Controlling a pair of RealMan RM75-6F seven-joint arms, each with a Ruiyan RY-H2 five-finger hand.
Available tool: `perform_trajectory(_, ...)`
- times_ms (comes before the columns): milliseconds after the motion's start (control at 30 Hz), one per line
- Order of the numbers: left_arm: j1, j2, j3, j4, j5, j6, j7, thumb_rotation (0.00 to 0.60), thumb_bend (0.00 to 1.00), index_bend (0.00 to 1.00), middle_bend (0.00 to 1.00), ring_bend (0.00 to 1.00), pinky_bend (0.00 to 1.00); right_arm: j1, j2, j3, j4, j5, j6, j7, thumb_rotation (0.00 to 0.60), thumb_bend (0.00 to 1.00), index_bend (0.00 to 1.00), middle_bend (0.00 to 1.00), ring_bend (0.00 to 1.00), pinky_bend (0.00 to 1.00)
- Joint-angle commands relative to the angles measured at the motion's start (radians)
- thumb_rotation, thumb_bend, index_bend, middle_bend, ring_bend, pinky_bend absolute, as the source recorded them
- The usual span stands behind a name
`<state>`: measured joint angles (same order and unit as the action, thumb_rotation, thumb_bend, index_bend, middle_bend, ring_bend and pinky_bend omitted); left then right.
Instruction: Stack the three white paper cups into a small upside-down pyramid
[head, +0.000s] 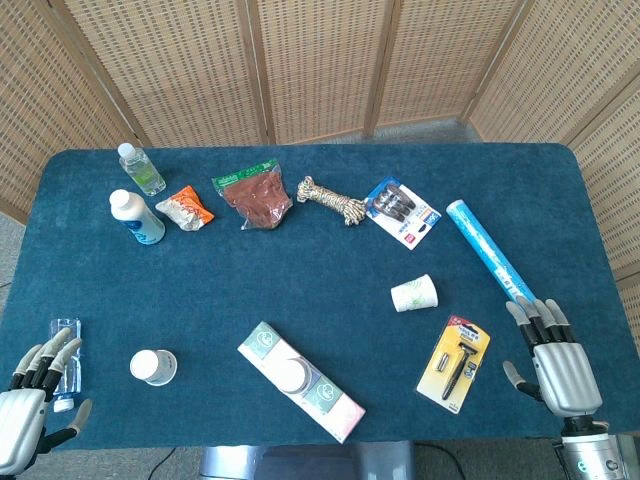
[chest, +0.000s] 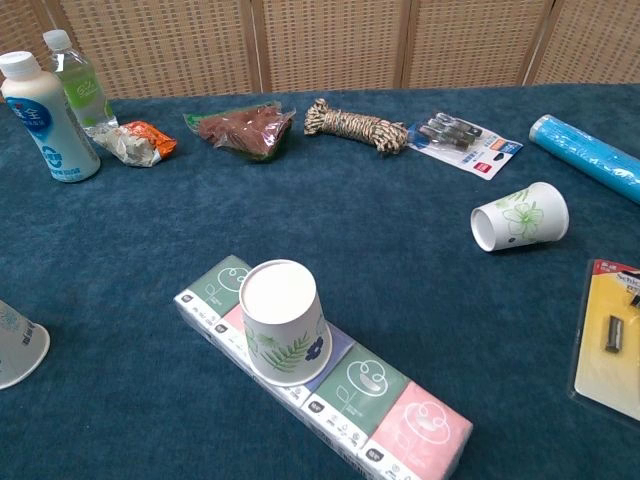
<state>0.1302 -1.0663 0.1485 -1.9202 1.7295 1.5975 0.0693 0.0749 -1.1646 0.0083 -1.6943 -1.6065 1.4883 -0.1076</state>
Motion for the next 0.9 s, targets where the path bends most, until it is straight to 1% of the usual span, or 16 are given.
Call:
perform_trajectory(33,-0.002,-0.001,-0.001,-0.001,-0.003,-0.006,0.002,0.600,0.44,0.04,0.00,0.00,0.00,0.003,0.000,0.002,-0.002,0.003,-0.005,-0.004,0.600,0.36,0.00,0.00,0.00,0.00)
perform_trajectory(300,-0.005,0.003,-0.001,-0.006,0.009,-0.005,0.011,0.600,0.44,0.04,0.00,0.00,0.00,0.021,0.013,-0.006,-0.022,-0.014,-0.034,-0.022,0.600,0.36,0.00,0.00,0.00,0.00)
perform_trajectory(500,-0.014,0.015,-0.004,-0.021,0.021,-0.010,0.018,0.600,0.44,0.04,0.00,0.00,0.00,0.060,0.056,-0.003,-0.111,-0.018,-0.096,-0.082,0.600,0.35,0.00,0.00,0.00,0.00)
perform_trajectory(633,-0.018,0.020,-0.002,-0.024,0.016,-0.021,0.022,0.600,0.44,0.04,0.00,0.00,0.00,0.102,0.078,0.010,-0.185,0.005,-0.167,-0.160,0.600,0.36,0.00,0.00,0.00,0.00)
perform_trajectory(733,-0.017,0.029,-0.002,-0.023,0.018,-0.017,0.028,0.600,0.44,0.04,0.00,0.00,0.00,0.137,0.090,0.026,-0.240,0.055,-0.231,-0.232,0.600,0.36,0.00,0.00,0.00,0.00)
perform_trajectory(900,-0.012,0.036,-0.001,-0.026,0.029,-0.005,0.040,0.600,0.44,0.04,0.00,0.00,0.00,0.193,0.073,0.057,-0.303,0.120,-0.299,-0.342,0.600,0.36,0.02,0.00,0.00,0.00)
